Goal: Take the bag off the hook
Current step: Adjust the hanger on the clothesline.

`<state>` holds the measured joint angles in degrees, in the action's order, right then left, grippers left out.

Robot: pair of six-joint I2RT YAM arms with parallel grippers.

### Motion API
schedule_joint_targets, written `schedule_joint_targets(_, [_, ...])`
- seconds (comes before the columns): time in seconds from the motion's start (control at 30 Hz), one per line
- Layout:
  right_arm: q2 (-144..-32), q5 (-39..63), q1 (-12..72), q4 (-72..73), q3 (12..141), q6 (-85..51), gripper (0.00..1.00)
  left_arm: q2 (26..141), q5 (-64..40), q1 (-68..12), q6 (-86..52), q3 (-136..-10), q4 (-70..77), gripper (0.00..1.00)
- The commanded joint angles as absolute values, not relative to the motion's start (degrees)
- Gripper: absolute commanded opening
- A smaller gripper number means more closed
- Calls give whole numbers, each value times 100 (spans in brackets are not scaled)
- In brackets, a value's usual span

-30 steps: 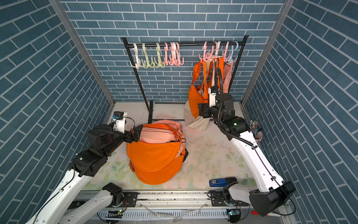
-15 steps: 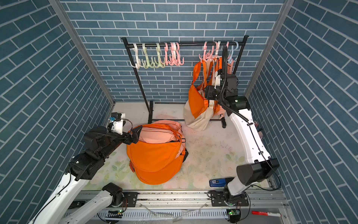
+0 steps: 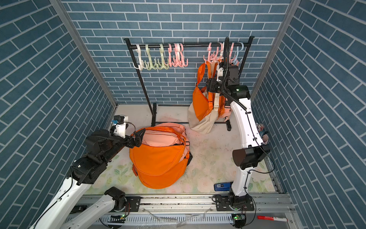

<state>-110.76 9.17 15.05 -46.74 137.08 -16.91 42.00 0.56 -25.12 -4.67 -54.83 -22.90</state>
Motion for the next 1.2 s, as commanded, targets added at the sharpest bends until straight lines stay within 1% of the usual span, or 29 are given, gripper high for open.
schedule_joint_targets(0.0, [-11485,985,1467,-5104,14227,-1567,62,4164,136,-2496,-404,-5414,-2286,99])
schedule_joint_targets(0.1, [-11702,967,1448,-5107,14391,-1539,61,4171,158,-2492,-386,-5414,-2287,99])
schedule_joint_targets(0.2, [-11866,982,1424,-5058,14490,-1530,57,4179,148,-2490,-379,-5423,-2294,99])
schedule_joint_targets(0.4, [-12141,1136,1418,-5001,14692,-1625,41,4198,157,-2491,-356,-5414,-2285,98])
schedule_joint_targets(0.43, [-12175,1151,1415,-5000,14719,-1634,40,4210,159,-2494,-351,-5421,-2285,98])
schedule_joint_targets(0.5, [-12205,1151,1415,-4994,14738,-1644,39,4208,170,-2492,-352,-5413,-2285,98])
schedule_joint_targets(0.77, [-12330,1246,1416,-4903,14775,-1726,39,4185,211,-2496,-343,-5397,-2281,98])
schedule_joint_targets(0.83, [-12357,1296,1415,-4874,14766,-1772,37,4155,236,-2497,-332,-5381,-2263,98])
schedule_joint_targets(0.9, [-12387,1385,1411,-4831,14774,-1817,29,4148,250,-2497,-334,-5379,-2259,98])
schedule_joint_targets(0.97, [-12412,1504,1415,-4782,14790,-1886,16,4157,257,-2496,-325,-5379,-2263,98])
schedule_joint_targets(1.03, [-12436,1618,1423,-4754,14832,-1954,7,4152,270,-2496,-325,-5379,-2268,98])
schedule_joint_targets(1.13, [-12430,1722,1448,-4746,14868,-2008,0,4152,297,-2500,-325,-5384,-2275,99])
schedule_joint_targets(1.17, [-12413,1708,1475,-4761,14862,-1988,0,4149,295,-2503,-325,-5380,-2279,98])
